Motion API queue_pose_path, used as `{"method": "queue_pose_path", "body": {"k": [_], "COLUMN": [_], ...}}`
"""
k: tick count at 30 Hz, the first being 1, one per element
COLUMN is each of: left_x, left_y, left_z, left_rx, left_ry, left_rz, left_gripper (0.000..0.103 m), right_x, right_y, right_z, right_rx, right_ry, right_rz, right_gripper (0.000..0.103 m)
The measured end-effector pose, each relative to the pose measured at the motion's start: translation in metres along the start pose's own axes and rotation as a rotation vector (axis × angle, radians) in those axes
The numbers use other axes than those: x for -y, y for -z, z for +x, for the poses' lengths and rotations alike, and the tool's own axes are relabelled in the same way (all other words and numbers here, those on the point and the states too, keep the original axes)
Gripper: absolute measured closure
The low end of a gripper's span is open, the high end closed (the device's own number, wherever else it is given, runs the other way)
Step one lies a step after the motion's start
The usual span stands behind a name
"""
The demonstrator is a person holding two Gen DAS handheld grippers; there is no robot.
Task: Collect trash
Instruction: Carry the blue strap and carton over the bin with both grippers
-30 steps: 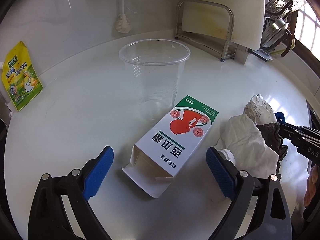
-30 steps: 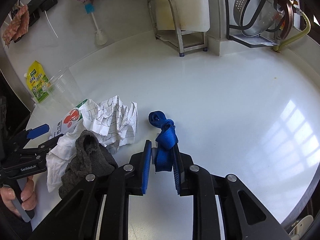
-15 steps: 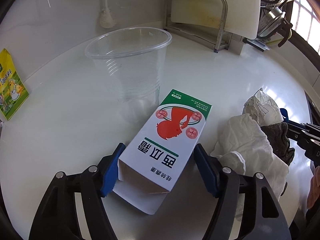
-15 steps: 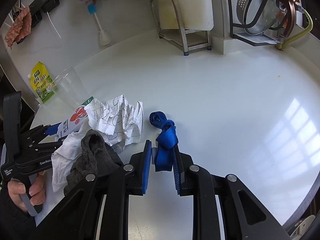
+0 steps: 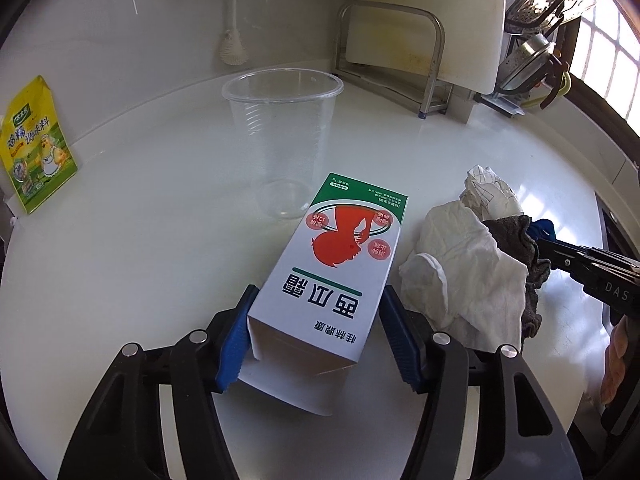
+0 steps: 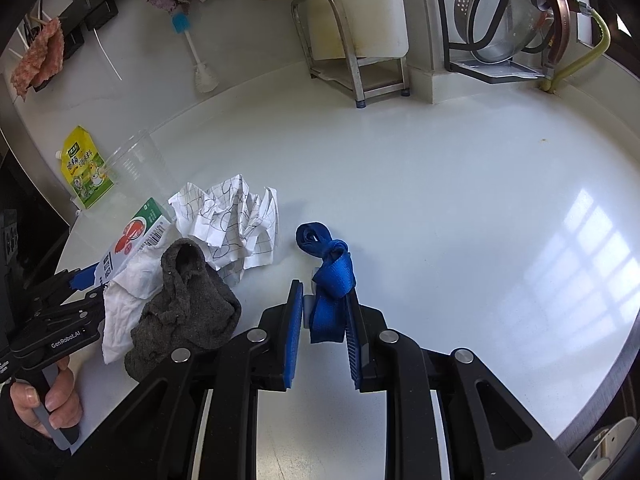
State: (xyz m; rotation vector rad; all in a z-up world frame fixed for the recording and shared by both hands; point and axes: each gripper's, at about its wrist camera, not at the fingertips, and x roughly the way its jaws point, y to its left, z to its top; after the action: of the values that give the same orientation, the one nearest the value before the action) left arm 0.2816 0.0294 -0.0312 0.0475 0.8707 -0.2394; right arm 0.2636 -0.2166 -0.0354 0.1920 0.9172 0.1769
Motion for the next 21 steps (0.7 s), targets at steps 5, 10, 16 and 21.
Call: {"method": "queue_pose_path", "body": {"k": [5, 10, 16, 21], "left_x": [-0.006, -0.016, -0.014, 0.001], "left_y": [0.018, 0.036, 0.065, 0.084], "left_z": [-0.026, -0.056, -0.095, -0.129], "left_rx": [0.066, 0.139, 0.191, 0.221], "left_ry": [-0.009, -0.069, -0.12, -0.113], "left_rz": [-0.025, -0.081, -0.1, -0.088], "left_gripper": [0.044, 0.044, 0.044, 0.044], "right_x": [0.005, 0.011, 0.016, 0.011], "right_y": [0.014, 0.03, 0.06, 0.085], "right_z": [-0.017, -0.037, -0.056, -0.082], "right_rx": [0.034, 0.071, 0.088, 0.124], "right_ry": [-0.007, -0.004, -0.011, -0.012], "right_rz": [0.034, 0.05, 0.065, 0.071], "right_gripper": [0.083, 0.083, 0.084, 0.084]}}
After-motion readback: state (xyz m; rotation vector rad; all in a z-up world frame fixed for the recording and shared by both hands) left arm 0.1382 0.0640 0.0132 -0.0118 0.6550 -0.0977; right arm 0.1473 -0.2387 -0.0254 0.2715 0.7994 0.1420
